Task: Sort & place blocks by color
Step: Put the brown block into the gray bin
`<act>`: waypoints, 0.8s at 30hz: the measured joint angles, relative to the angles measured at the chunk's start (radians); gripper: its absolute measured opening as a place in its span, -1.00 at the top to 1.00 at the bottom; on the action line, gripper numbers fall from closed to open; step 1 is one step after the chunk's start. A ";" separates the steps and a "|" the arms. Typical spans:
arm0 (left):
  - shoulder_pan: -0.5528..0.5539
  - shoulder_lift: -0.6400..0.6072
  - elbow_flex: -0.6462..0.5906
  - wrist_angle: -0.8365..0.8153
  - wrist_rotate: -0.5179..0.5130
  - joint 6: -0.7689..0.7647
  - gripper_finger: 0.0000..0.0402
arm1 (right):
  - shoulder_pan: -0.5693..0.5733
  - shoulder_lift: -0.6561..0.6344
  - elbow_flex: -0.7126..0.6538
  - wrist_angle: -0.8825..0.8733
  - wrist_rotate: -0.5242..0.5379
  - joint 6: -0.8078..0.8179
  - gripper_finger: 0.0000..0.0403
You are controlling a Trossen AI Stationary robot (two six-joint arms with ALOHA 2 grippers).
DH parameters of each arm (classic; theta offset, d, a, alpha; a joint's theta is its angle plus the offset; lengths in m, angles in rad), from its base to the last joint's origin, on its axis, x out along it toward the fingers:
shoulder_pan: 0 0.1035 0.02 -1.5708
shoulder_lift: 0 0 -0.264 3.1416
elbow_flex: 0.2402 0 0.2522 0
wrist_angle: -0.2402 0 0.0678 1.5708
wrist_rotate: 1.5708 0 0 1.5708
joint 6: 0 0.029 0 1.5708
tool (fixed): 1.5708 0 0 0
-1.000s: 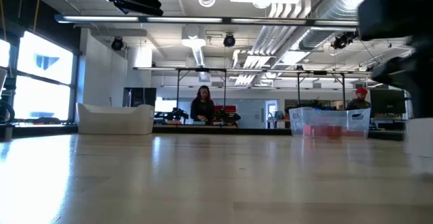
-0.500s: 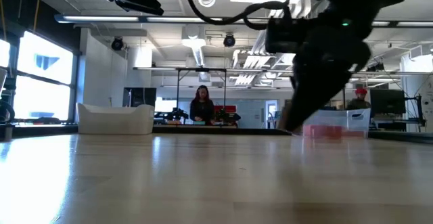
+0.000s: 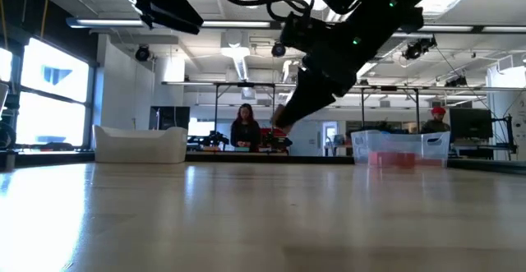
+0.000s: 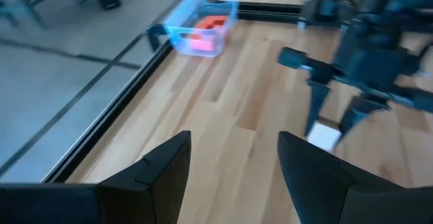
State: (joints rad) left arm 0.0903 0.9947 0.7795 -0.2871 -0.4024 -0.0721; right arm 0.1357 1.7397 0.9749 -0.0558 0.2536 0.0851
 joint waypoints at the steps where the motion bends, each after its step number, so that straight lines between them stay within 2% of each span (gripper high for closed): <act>1: 0.018 0.000 0.000 0.000 0.000 -0.017 -0.03 | -0.008 0.000 0.000 0.016 -0.001 -0.027 0.48; 5: 0.090 0.000 0.000 0.000 0.006 -0.079 -0.03 | -0.034 0.000 0.000 0.089 -0.001 -0.122 0.48; 7: 0.127 0.000 0.000 0.000 0.042 -0.105 -0.03 | -0.044 0.000 0.000 0.130 -0.001 -0.173 0.48; 15: 0.276 0.000 0.000 0.000 0.328 -0.293 -0.03 | -0.071 0.000 0.000 0.309 -0.001 -0.352 0.48; 24: 0.369 0.000 0.000 0.010 0.559 -0.410 -0.03 | -0.073 0.000 0.000 0.560 0.001 -0.551 0.48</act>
State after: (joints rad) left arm 0.4590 0.9947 0.7795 -0.2775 0.1566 -0.4821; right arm 0.0631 1.7393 0.9752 0.5045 0.2546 -0.4659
